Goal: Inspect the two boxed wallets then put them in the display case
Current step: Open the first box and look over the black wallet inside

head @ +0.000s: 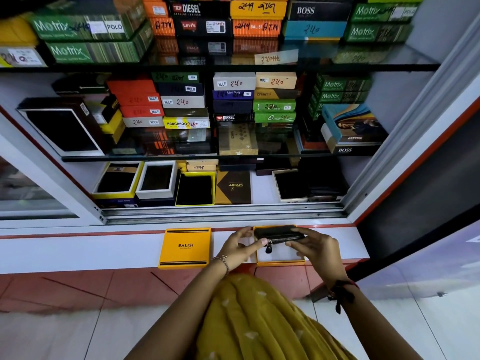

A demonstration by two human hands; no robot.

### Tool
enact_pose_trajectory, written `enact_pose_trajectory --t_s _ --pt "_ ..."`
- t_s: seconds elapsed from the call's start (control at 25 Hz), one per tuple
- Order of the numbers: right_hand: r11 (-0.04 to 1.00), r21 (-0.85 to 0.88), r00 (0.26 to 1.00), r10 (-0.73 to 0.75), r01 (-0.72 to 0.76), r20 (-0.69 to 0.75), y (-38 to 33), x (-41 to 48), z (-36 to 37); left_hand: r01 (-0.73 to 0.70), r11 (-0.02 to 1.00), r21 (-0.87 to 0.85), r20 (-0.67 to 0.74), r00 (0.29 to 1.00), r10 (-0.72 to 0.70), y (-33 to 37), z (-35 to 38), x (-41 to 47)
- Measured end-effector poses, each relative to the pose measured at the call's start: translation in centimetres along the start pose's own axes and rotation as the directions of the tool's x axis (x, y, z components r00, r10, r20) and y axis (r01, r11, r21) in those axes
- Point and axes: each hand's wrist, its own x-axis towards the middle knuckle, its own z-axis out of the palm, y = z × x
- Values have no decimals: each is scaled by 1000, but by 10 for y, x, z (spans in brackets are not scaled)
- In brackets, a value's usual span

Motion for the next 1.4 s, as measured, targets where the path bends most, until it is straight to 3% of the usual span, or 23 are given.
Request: enact_pose_trajectory --t_s 0.08,0.16,0.24,0.32,0.4,0.52,0.72,0.84,0.96,1.04,1.2,1.28,1.4 --pt "999 47 1000 -20 20 15 -10 -3 -3 -11 996 -84 90 996 19 3 -6 0" --pt "992 124 1000 10 -9 -6 -20 -6 1 -33 984 -175 51 998 42 5 -9 1" --pt "927 324 981 196 -190 14 -29 -9 11 -61 969 -241 -51 997 50 6 -11 1" --pt "796 433 906 360 -422 222 -38 -12 21 -79 957 -278 -114 992 49 3 -10 3" --pt "774 383 844 349 -504 407 -44 -14 29 -86 948 -306 -145 988 43 2 -9 3" --pt "827 365 876 279 -427 393 -53 -12 30 -118 950 -288 -139 987 81 5 -9 -2" --pt "869 421 966 227 -258 124 -44 1 -22 -61 890 -453 -113 994 10 7 -31 -8" --pt "837 423 934 272 -348 231 -40 -4 -26 135 716 -685 170 985 -23 8 -33 -19" --pt "852 373 892 209 -367 400 -43 -15 4 281 635 -720 498 846 191 12 -23 -33" --pt "840 406 879 162 -361 448 -52 -19 18 266 599 -755 552 752 361 13 -19 -34" --pt "860 401 879 108 -317 464 -69 -16 16 270 580 -769 588 656 473 15 -23 -33" --pt "872 397 880 77 -288 468 -72 -17 11 280 545 -791 569 663 486 13 -26 -32" --pt "877 413 897 43 -245 440 -77 -17 -6 285 568 -772 553 742 379 10 -33 -29"
